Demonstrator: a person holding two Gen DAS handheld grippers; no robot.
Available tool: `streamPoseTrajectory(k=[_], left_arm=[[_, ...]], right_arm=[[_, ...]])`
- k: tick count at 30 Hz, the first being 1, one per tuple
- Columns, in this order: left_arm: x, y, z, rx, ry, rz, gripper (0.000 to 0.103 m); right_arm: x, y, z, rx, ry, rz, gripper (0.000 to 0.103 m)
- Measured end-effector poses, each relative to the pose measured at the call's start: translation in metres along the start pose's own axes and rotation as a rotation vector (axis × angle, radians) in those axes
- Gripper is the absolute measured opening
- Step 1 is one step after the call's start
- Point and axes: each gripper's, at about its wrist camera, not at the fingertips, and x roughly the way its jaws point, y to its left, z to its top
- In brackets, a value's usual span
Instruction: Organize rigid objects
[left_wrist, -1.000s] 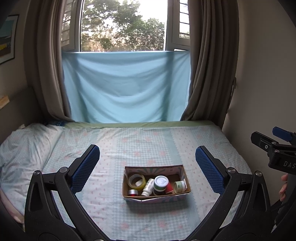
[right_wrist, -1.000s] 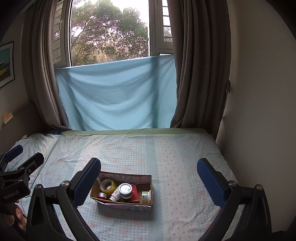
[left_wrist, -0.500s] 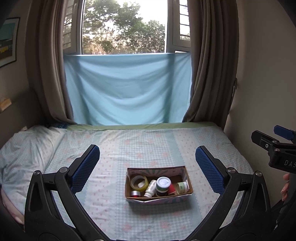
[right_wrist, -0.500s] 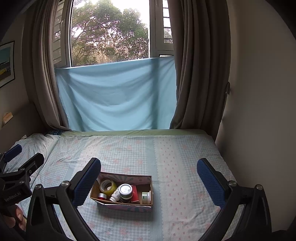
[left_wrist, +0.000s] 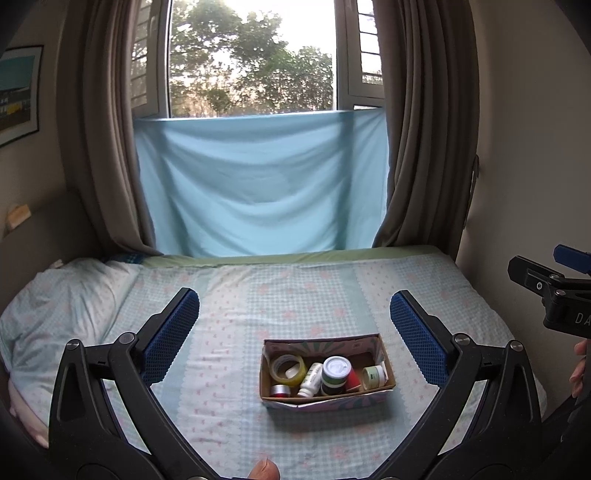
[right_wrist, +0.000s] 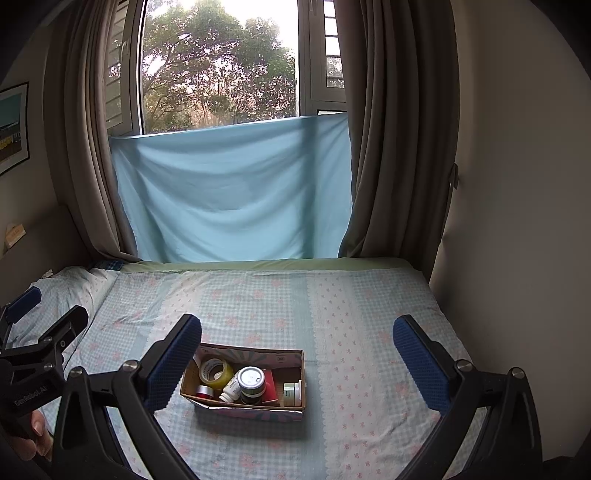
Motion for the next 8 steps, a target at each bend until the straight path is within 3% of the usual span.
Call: streamPoseTrajectory(k=[8], left_arm=[[0.0045,-0.0024,-0.0038,0.002,0.017,-0.008,0.103]], right_arm=[[0.0023,0.0013,-0.0012,0.011,0.016,0.008,0.103]])
